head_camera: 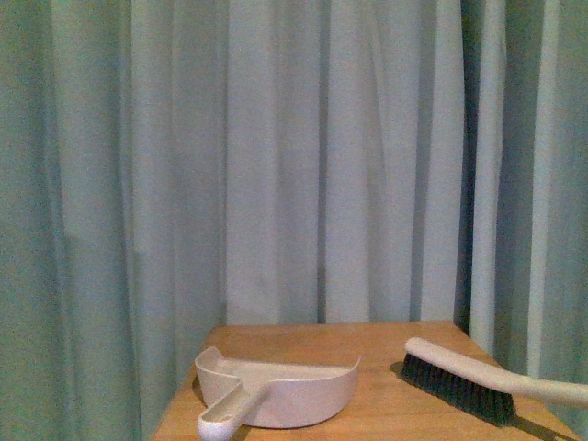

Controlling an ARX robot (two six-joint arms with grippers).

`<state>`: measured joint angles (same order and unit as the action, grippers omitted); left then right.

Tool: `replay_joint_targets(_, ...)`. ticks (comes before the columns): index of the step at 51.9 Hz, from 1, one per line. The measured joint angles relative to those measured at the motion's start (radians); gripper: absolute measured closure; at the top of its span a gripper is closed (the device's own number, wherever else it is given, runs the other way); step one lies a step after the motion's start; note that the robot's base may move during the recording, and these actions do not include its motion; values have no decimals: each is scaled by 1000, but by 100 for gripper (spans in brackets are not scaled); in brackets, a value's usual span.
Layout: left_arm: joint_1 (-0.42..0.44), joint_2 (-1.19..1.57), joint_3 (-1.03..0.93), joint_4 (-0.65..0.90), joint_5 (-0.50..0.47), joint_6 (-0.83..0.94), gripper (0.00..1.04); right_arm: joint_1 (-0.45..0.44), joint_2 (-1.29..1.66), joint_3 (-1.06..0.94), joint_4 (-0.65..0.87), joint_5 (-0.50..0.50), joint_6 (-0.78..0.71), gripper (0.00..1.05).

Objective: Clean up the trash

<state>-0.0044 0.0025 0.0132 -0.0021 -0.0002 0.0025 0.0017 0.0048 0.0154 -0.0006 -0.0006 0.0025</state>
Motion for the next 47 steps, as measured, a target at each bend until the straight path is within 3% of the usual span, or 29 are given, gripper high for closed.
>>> replay_joint_targets(33, 0, 0, 0, 0, 0, 0, 8, 0, 0, 0, 0, -2, 0, 8)
replay_joint_targets(35, 0, 0, 0, 0, 0, 0, 8, -30, 31, 17, -49, -113, -19, 8)
replay_joint_targets(39, 0, 0, 0, 0, 2, 0, 8, -204, 225, 148, -299, -552, -56, 8)
replay_joint_targets(42, 0, 0, 0, 0, 0, 0, 8, -315, 352, 250, -407, -805, -68, 8)
replay_joint_targets(47, 0, 0, 0, 0, 0, 0, 8, -385, 478, 409, -439, -1002, -118, 8)
